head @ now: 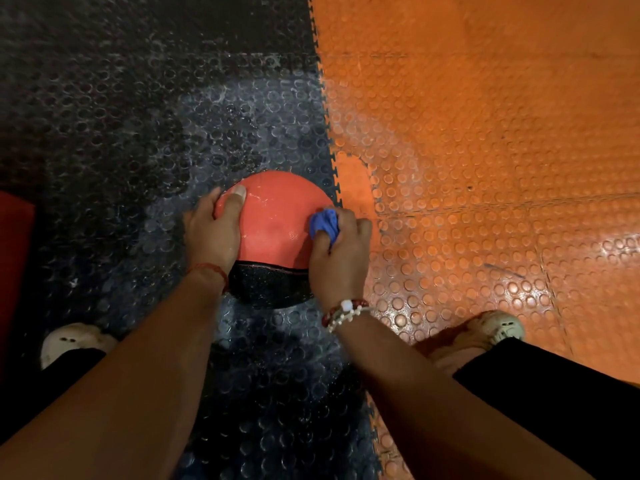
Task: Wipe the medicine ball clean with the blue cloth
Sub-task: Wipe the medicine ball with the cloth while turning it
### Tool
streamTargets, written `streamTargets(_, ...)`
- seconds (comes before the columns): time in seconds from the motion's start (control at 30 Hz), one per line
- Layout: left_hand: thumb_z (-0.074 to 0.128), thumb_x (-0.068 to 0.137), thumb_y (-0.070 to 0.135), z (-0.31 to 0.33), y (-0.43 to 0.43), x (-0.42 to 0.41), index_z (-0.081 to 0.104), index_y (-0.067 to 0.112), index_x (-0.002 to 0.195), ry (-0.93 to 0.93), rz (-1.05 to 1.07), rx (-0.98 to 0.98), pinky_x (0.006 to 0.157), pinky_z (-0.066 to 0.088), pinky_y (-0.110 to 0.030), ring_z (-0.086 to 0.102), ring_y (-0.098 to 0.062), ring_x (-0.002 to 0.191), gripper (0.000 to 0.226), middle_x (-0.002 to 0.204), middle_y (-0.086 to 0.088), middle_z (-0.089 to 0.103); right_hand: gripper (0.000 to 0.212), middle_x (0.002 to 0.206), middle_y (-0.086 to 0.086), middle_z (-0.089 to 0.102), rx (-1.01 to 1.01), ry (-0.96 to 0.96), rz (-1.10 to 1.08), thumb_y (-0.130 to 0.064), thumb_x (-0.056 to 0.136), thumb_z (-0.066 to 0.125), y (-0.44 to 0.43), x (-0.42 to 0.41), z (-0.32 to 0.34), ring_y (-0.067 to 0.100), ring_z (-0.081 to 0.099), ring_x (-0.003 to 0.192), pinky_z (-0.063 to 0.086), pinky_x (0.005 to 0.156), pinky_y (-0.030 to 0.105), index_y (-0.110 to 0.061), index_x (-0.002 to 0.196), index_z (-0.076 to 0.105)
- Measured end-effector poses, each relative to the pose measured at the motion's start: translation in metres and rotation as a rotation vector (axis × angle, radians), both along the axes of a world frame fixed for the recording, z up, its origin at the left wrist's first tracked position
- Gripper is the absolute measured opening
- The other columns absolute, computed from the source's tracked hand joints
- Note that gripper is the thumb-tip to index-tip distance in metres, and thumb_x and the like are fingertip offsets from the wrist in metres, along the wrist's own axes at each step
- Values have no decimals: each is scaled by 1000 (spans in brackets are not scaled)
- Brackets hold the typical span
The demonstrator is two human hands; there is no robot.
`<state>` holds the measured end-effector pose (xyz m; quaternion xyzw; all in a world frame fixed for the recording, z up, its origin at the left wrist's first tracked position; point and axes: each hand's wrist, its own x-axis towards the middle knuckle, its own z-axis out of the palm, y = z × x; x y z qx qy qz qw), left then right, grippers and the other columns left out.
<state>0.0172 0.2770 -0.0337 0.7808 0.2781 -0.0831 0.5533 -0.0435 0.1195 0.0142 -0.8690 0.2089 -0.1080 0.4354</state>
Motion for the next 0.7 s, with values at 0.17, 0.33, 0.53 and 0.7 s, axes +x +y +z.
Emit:
streamTargets(0.17, 55, 69, 81, -1, 1, -8, 54, 41, 131, -57, 4, -12, 104, 44, -47, 51, -18, 122, 74, 139, 4, 46, 20, 95, 13, 55, 64, 130, -85, -13, 89, 48, -28, 27, -25, 23, 47, 76, 26, 63, 24, -5, 104, 57)
streamTargets(0.33, 56, 68, 80, -2, 0, -10, 55, 43, 129, -56, 2, -7, 104, 44, -47, 51, -18, 121, 71, 139, 7, 46, 22, 96, 13, 60, 168, 226, -234, -18, 91, 48, -28, 12, -27, 24, 54, 80, 37, 66, 26, -6, 107, 58)
streamTargets(0.53, 56, 78, 68, 1, 4, -15, 54, 35, 134, -104, -32, 6, 107, 40, -45, 47, -17, 125, 65, 140, 2, 41, 26, 105, 11, 47, -35, 33, 40, -11, 86, 52, -6, 7, 3, 16, 44, 81, 31, 66, 23, -9, 111, 56)
streamTargets(0.7, 56, 89, 56, 5, 4, -23, 51, 34, 138, -109, -23, -6, 105, 40, -41, 44, -18, 126, 54, 143, 1, 37, 21, 99, 16, 60, 104, 207, 13, -17, 91, 50, -38, 47, -28, 27, 56, 88, 29, 66, 23, -6, 106, 60)
